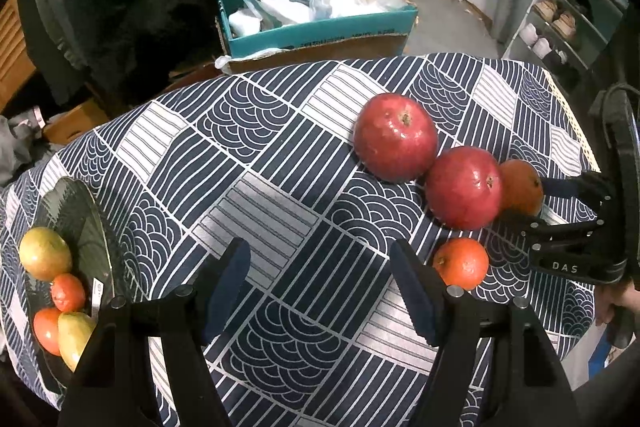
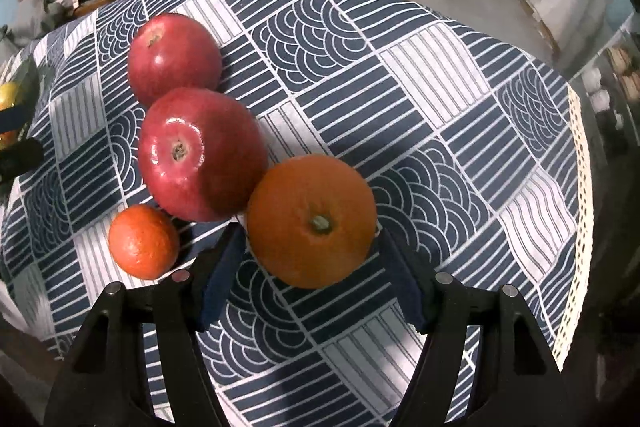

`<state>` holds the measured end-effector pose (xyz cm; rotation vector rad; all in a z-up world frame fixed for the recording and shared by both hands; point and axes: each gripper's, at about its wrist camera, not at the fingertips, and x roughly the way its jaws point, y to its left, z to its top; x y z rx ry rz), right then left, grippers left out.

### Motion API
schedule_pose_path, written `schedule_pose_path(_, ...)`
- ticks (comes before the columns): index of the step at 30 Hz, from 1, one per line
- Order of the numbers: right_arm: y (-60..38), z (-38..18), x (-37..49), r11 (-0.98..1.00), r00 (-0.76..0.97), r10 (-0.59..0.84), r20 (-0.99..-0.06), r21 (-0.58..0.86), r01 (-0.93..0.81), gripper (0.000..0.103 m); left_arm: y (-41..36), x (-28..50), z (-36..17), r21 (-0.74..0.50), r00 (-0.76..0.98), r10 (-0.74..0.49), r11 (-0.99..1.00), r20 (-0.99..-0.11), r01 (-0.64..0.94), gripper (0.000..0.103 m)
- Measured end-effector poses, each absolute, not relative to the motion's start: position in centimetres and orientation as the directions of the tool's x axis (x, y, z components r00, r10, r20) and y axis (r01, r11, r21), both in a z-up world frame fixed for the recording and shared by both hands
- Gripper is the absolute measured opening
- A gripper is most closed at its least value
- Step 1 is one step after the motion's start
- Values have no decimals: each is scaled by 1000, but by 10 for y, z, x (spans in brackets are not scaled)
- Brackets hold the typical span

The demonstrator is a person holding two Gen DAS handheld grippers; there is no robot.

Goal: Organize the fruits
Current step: 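Grasp the large orange with the right tool while the left tool approaches a red apple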

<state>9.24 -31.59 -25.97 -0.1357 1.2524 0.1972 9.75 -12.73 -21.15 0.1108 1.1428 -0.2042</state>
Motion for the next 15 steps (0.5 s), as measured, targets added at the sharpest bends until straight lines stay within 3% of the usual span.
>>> schedule_pose_path(15, -320, -262, 99, 981, 310, 60, -949, -2, -194, 63, -135, 115, -214, -88, 372, -160, 975, -914, 203, 74)
